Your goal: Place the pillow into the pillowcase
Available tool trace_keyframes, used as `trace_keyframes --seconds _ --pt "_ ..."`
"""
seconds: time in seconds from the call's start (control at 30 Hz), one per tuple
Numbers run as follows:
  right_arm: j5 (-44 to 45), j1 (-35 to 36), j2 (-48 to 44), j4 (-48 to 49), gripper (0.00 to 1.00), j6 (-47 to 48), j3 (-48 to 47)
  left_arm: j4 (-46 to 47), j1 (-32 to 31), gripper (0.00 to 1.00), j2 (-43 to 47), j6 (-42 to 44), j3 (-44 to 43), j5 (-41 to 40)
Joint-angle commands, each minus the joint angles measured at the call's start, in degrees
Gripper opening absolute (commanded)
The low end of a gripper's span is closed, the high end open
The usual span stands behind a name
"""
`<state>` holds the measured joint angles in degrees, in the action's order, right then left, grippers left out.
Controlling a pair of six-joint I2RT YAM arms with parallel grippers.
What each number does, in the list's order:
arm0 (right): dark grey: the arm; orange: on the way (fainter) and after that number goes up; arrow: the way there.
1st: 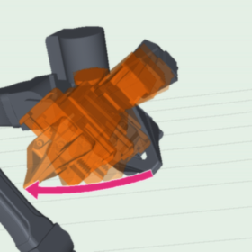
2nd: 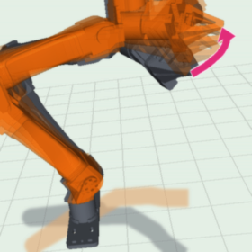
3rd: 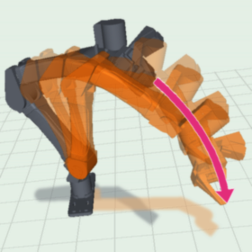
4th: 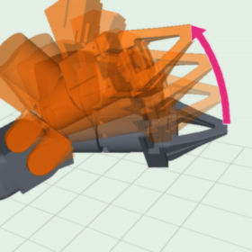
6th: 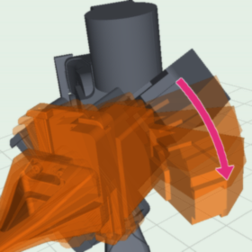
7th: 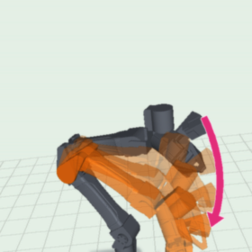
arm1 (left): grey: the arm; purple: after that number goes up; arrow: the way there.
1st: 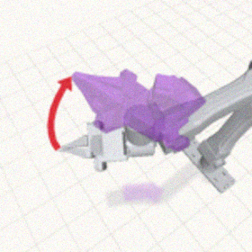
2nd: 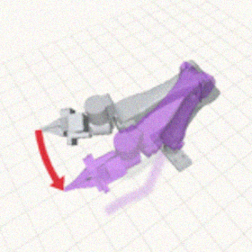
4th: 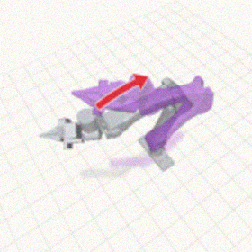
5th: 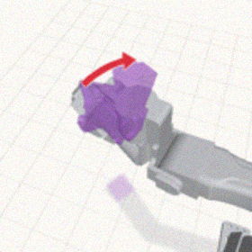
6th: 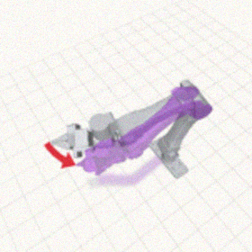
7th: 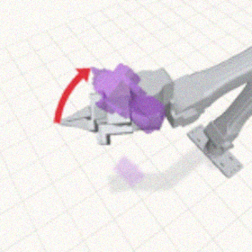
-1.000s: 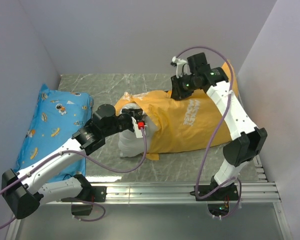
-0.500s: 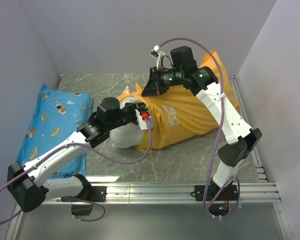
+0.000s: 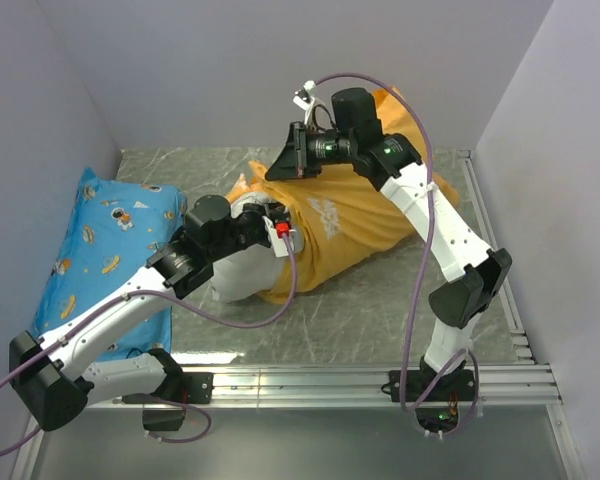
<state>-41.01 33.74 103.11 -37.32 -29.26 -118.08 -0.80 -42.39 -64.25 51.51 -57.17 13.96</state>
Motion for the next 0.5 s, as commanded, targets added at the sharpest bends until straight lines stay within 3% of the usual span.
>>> trace_keyframes --seconds 0.0,0.07,0.13,0.2,0.3,0.4,0.47 --pt "-7.0 7.3 -4.0 4.7 0.13 2.0 -1.0 8.9 -1.4 0.00 0.3 -1.1 0.5 8.3" --pt "-3.1 6.3 -5.5 1.4 0.63 14.6 2.0 8.4 -1.4 0.00 0.7 -1.1 1.4 8.4" --pt "2.3 0.8 -5.8 -5.9 0.74 21.5 0.0 8.3 -1.4 0.00 2.0 -0.6 2.7 8.2" --pt "4.4 -6.3 -7.0 -7.5 0.74 22.9 -0.7 7.7 -1.3 0.00 3.3 -0.4 3.3 8.3" --pt "16.2 -16.4 -10.6 -7.4 0.70 28.5 0.6 7.0 -1.4 0.00 3.9 -0.6 3.6 8.3" --pt "25.3 -22.3 -18.8 -0.4 0.63 34.5 14.4 7.8 -1.2 0.00 3.9 -0.3 3.9 8.4" --pt "28.4 -24.8 -19.5 2.6 0.66 36.8 21.5 7.7 -1.2 0.00 3.5 -0.3 3.6 8.4"
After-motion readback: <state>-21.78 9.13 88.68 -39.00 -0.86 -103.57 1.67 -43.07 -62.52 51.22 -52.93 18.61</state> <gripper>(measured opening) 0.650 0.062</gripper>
